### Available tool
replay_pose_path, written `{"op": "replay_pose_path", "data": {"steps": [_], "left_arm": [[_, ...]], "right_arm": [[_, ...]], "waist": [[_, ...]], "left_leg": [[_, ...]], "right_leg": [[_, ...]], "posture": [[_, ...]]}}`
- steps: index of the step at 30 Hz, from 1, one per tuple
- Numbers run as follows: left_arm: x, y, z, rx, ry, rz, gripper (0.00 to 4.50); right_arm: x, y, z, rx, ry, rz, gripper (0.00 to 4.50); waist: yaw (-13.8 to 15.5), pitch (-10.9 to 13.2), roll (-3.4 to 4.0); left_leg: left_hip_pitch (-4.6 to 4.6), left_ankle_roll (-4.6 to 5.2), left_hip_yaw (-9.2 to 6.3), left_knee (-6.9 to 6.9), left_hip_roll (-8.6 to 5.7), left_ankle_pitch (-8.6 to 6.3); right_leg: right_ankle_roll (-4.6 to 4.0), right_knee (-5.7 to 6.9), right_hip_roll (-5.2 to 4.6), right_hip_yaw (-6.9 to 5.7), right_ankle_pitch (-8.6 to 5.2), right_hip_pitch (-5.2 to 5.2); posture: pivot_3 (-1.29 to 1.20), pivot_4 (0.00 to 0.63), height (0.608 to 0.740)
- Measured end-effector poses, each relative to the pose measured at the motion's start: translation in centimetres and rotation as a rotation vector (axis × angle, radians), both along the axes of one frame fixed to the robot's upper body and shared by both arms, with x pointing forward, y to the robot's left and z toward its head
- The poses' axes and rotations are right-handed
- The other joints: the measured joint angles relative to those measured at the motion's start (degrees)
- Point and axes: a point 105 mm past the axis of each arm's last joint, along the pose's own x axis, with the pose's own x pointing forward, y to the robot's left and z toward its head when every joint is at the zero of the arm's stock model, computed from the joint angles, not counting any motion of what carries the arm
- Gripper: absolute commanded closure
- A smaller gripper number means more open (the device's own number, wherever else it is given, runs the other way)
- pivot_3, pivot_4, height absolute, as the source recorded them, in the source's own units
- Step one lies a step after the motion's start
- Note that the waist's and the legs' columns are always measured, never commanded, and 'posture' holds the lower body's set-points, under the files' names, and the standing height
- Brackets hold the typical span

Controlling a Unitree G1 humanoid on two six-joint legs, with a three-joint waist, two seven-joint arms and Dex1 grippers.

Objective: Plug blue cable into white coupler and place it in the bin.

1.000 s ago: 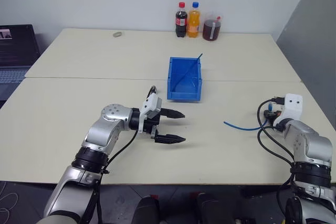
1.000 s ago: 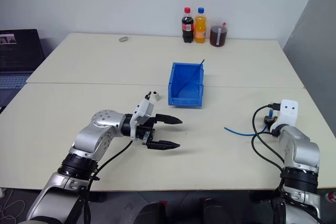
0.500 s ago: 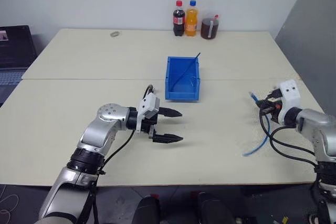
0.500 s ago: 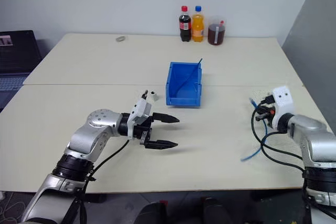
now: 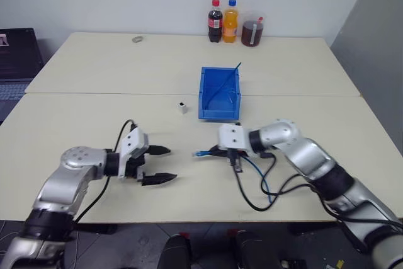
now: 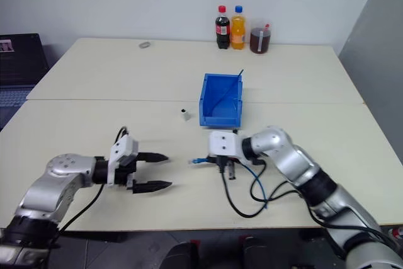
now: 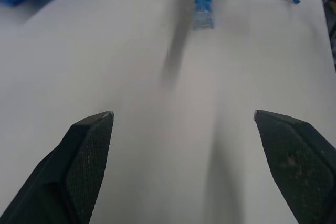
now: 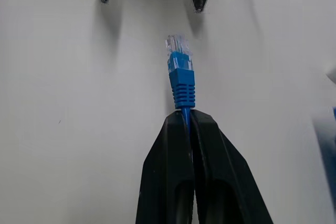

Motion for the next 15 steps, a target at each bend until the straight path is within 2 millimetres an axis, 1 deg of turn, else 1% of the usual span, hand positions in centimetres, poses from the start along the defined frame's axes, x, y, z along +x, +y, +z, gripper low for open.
{"op": "replay_pose_path", "data": {"steps": [2,3,4,5,6,7,8,11,13,14,15], "left_arm": [[-0.7,0.3,-0.4,0.005,0.014,0.022,0.0],[-1.0,0.4,-0.5,0.002,0.017,0.029,0.0],[-1.2,0.5,-0.6,0.001,0.022,0.037,0.0],[-1.3,0.6,-0.8,0.001,0.031,0.047,0.0],[-1.4,0.7,-0.9,0.001,0.037,0.054,0.0],[-1.4,0.8,-1.0,0.002,0.039,0.06,0.0],[-1.4,0.8,-1.0,0.002,0.039,0.065,0.0],[-1.2,0.8,-0.9,0.003,0.03,0.075,0.0],[-0.8,0.6,-0.6,-0.003,0.015,0.07,0.0],[-0.6,0.4,-0.4,-0.006,0.007,0.068,0.0],[-0.4,0.2,-0.3,-0.008,-0.002,0.063,0.0]], "right_arm": [[0.2,1.8,-0.6,-0.031,-0.022,0.049,4.44],[0.1,2.5,-1.0,-0.044,-0.025,0.073,4.01],[0.0,3.0,-1.4,-0.057,-0.028,0.092,3.91],[-0.1,3.2,-1.9,-0.068,-0.024,0.106,3.7],[-0.1,3.2,-2.3,-0.078,-0.019,0.114,3.36],[-0.1,3.2,-2.6,-0.084,-0.016,0.116,3.14],[0.1,3.0,-2.7,-0.093,-0.017,0.112,2.83],[0.4,2.7,-2.6,-0.089,-0.009,0.086,2.01],[0.2,2.0,-2.3,-0.047,0.059,0.033,1.53],[0.0,1.7,-2.1,-0.024,0.1,0.008,1.22],[-0.2,1.4,-1.9,0.004,0.145,-0.024,1.03]], "waist": [[0.35,-0.01,-0.02],[0.45,-0.01,-0.02],[0.67,-0.01,-0.02],[0.94,-0.01,-0.02],[1.22,-0.01,-0.02],[1.37,-0.01,-0.02],[1.47,-0.01,-0.02],[1.55,-0.02,-0.04],[1.74,-0.02,-0.04],[1.71,-0.02,-0.03],[1.72,-0.02,-0.03]], "left_leg": [[-0.08,0.0,0.04,0.0,0.0,0.0],[-0.13,0.0,0.02,0.01,0.01,0.0],[-0.15,-0.01,0.0,0.0,0.0,0.0],[-0.16,-0.01,-0.01,0.01,-0.02,0.0],[-0.16,-0.01,0.01,0.03,-0.03,0.0],[-0.17,-0.01,0.02,0.03,-0.03,0.0],[-0.17,-0.01,0.03,0.03,-0.03,0.0],[-0.19,-0.01,0.08,0.07,-0.04,0.01],[-0.22,-0.02,-0.02,0.07,0.0,0.01],[-0.22,-0.02,-0.01,0.08,0.01,0.01],[-0.23,-0.02,-0.02,0.08,0.01,0.01]], "right_leg": [[-0.02,0.0,-0.02,0.01,0.01,-0.08],[-0.03,0.03,-0.03,-0.01,0.02,-0.13],[-0.04,0.07,-0.03,-0.05,0.02,-0.16],[-0.06,0.15,-0.05,-0.08,0.01,-0.19],[-0.08,0.25,-0.06,-0.08,0.0,-0.24],[-0.09,0.31,-0.06,-0.07,-0.01,-0.29],[-0.1,0.39,-0.05,-0.05,-0.01,-0.35],[-0.17,0.76,-0.03,0.02,-0.06,-0.57],[-0.2,0.82,0.04,-0.07,-0.07,-0.61],[-0.21,0.86,0.06,-0.06,-0.07,-0.62],[-0.21,0.88,0.07,-0.06,-0.07,-0.62]], "posture": [[0.0,0.15,0.74],[0.0,0.15,0.74],[0.0,0.15,0.74],[0.0,0.15,0.74],[0.0,0.15,0.74],[0.0,0.15,0.74],[0.0,0.15,0.74],[0.0,0.15,0.74],[0.0,0.15,0.74],[0.0,0.15,0.74],[0.0,0.15,0.74]]}}
